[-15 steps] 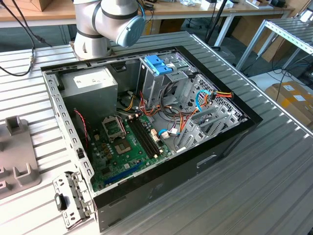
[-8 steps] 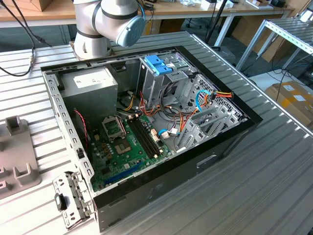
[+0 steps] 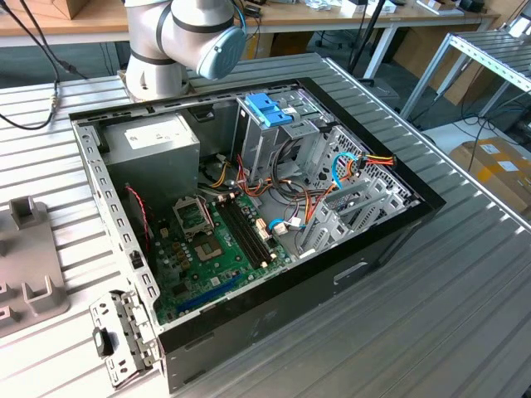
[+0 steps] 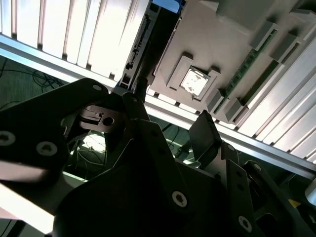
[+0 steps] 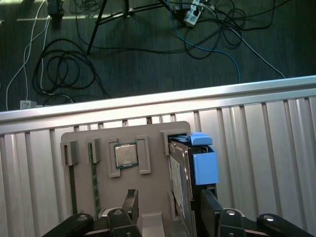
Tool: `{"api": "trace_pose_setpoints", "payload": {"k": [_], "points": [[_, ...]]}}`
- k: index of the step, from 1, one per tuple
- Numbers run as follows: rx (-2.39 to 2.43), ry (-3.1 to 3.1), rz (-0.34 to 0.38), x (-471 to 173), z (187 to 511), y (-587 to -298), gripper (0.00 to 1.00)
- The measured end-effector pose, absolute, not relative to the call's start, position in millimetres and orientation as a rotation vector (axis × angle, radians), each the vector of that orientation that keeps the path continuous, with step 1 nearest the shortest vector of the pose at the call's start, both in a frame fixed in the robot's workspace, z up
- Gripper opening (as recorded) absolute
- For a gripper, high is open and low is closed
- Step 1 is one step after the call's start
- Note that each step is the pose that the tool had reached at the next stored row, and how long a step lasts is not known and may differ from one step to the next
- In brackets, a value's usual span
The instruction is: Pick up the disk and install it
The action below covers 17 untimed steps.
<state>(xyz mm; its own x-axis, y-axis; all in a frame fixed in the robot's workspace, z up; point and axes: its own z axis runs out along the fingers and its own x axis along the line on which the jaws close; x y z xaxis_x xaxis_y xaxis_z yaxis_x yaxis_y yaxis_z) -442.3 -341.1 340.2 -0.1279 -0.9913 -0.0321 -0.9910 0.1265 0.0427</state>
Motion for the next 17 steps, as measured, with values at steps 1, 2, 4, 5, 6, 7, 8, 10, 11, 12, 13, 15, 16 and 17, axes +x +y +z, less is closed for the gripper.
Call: {"api": "trace_pose_setpoints", "payload": {"k": [1, 2, 4, 5, 6, 7, 8, 10, 11, 12, 13, 15, 16, 17], "points": [[2.072, -2.355, -0.084, -442.3, 339.7, -341.1, 0.62], [2.072, -2.355, -0.084, -442.2, 339.5, -341.0, 0.62], [2.072, -2.355, -0.084, -442.3, 338.8, -340.6, 0.62], [2.072, -2.355, -0.084, -442.4, 338.6, -340.3, 0.62], [2.072, -2.355, -0.084, -442.4, 338.4, -339.5, 0.62], [2.072, -2.355, -0.084, -442.3, 338.2, -338.8, 0.62], [2.072, -2.355, -0.084, -442.3, 338.1, -337.8, 0.62], [2.072, -2.355, -0.084, -442.3, 337.7, -334.3, 0.62], [2.072, -2.355, -0.084, -442.3, 337.6, -333.4, 0.62], [2.073, -2.354, -0.084, -442.3, 337.5, -332.2, 0.62], [2.074, -2.353, -0.084, -442.3, 337.3, -330.9, 0.62], [2.081, -2.347, -0.084, -442.3, 336.7, -327.5, 0.62], [2.086, -2.342, -0.084, -442.3, 336.3, -326.2, 0.62], [2.091, -2.337, -0.084, -442.3, 336.0, -325.3, 0.62]]}}
